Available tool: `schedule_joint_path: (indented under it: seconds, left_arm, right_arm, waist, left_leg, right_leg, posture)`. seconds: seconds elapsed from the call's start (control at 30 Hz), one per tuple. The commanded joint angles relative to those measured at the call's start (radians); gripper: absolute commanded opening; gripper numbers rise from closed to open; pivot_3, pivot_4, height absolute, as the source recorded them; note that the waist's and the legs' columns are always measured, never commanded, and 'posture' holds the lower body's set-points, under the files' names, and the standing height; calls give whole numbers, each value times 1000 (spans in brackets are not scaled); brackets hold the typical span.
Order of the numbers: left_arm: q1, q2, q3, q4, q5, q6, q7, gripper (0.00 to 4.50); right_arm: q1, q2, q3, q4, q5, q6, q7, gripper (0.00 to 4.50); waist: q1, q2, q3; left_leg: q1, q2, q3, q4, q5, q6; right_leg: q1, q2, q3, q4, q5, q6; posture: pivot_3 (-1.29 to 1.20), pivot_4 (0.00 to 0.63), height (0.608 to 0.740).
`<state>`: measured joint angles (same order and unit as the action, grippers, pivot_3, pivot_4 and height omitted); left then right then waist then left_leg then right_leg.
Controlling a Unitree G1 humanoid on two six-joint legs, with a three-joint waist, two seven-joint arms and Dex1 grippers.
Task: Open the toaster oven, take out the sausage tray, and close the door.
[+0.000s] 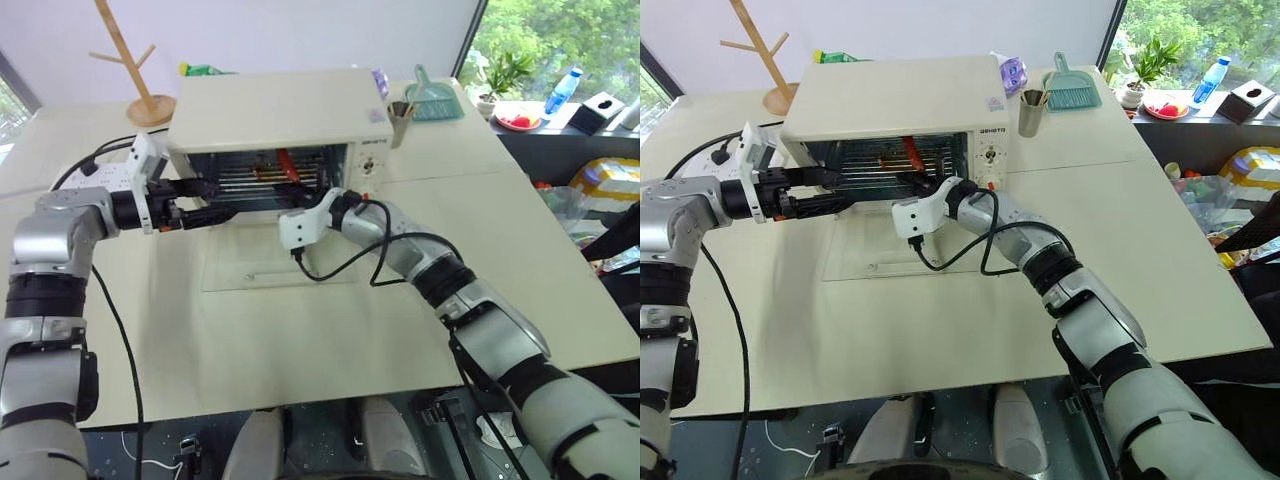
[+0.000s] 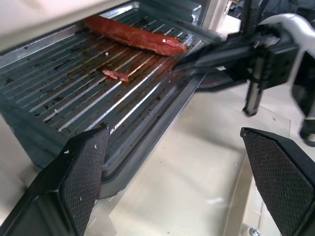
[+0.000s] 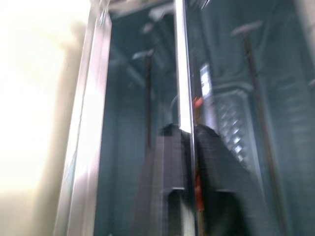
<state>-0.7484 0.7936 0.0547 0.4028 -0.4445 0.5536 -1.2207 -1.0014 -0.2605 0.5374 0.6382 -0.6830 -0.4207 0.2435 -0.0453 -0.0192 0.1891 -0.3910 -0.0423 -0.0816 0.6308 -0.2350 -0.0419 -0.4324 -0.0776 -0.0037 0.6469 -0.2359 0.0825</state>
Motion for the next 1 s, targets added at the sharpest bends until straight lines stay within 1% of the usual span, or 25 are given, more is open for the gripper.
schedule_joint_path:
  seconds: [0.03, 0.2, 0.7, 1.0]
  left_arm:
    - [-33, 14, 40, -28, -13, 14, 8, 4500]
    - [-33, 17, 47, -37, -18, 28, 10, 4500]
    - [-22, 17, 64, -62, -26, 42, 24, 4500]
    - [-20, 18, 63, -65, -32, 41, 31, 4500]
  right_arm:
    - [-48, 11, -16, -2, -2, 2, -25, 2481]
    - [-68, 24, -4, 32, -11, -10, -38, 2481]
    - [-188, 96, 58, 281, -73, -59, -138, 2481]
    - [-234, 116, 86, 382, -97, -72, -181, 2481]
  waist:
    - [0, 0, 0]
    - [0, 0, 0]
    - [-3, 0, 0]
    - [-3, 0, 0]
  left_leg:
    - [0, 0, 0, 0, 0, 0]
    - [0, 0, 0, 0, 0, 0]
    - [0, 0, 0, 0, 0, 0]
    - [1, 0, 0, 0, 0, 0]
  right_leg:
    - [0, 0, 0, 0, 0, 0]
    - [0, 0, 0, 0, 0, 0]
    - [0, 1, 0, 0, 0, 0]
    - [0, 1, 0, 1, 0, 0]
  posture:
    - [0, 150, 740]
    - [0, 150, 740]
    - [0, 150, 740]
    - [0, 150, 740]
